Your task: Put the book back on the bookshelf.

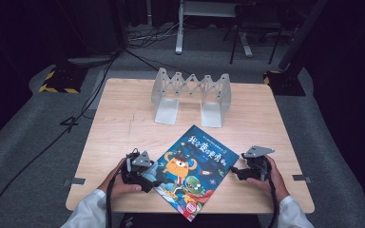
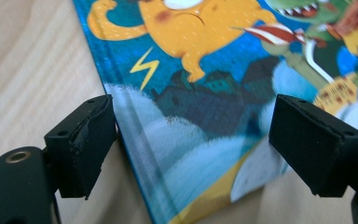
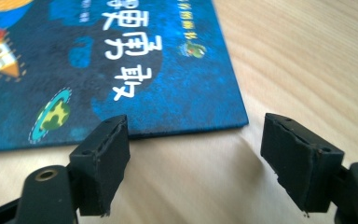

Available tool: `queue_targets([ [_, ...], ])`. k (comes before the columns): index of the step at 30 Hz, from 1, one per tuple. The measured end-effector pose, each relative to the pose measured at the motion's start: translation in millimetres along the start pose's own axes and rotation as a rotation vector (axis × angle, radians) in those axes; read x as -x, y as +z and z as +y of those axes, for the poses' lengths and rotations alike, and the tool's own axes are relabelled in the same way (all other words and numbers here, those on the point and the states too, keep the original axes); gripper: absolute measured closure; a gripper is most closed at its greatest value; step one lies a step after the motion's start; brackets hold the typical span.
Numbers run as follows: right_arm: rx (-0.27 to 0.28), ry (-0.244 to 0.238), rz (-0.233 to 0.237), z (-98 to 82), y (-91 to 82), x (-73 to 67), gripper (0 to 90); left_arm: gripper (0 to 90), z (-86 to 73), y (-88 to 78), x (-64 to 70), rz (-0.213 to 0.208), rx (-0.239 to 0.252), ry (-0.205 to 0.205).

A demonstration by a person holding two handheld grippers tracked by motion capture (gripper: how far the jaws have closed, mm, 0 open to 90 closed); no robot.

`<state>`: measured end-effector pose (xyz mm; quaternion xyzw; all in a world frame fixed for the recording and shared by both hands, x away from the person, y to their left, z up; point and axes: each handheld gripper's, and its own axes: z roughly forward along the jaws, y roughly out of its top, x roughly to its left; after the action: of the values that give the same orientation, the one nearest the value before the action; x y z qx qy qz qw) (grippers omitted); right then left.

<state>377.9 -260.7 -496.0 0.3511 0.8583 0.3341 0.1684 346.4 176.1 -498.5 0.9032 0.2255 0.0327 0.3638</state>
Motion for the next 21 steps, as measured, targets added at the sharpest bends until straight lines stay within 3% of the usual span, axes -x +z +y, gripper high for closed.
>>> queue_targets([
  [6, 0.009, 0.042, -0.034, 12.7, 14.7, 1.8, 24.8, 15.8, -15.8, -10.6, 10.9, -0.003, 0.009, -0.003],
  [8, 0.008, 0.044, -0.04, 12.3, 12.9, -2.6, 27.0, 16.3, -19.7, -11.2, 17.6, 0.039, 0.002, 0.039],
  [11, 0.007, 0.007, 0.018, 8.8, 8.9, -16.7, 26.9, 15.2, -21.5, -9.9, 24.7, 0.076, 0.001, 0.048],
  [15, 0.006, -0.049, 0.102, 4.2, 3.3, -40.7, 26.9, 15.9, -24.2, -10.6, 28.5, 0.08, 0.014, 0.033],
  [18, 0.006, -0.081, 0.119, 5.5, 3.3, -51.0, 26.7, 15.8, -24.2, -10.5, 30.9, 0.08, 0.012, 0.033],
  [21, -0.006, -0.085, 0.12, 7.8, 5.2, -48.9, 22.3, 15.8, -24.2, -11.3, 32.4, 0.074, 0.012, 0.02],
])
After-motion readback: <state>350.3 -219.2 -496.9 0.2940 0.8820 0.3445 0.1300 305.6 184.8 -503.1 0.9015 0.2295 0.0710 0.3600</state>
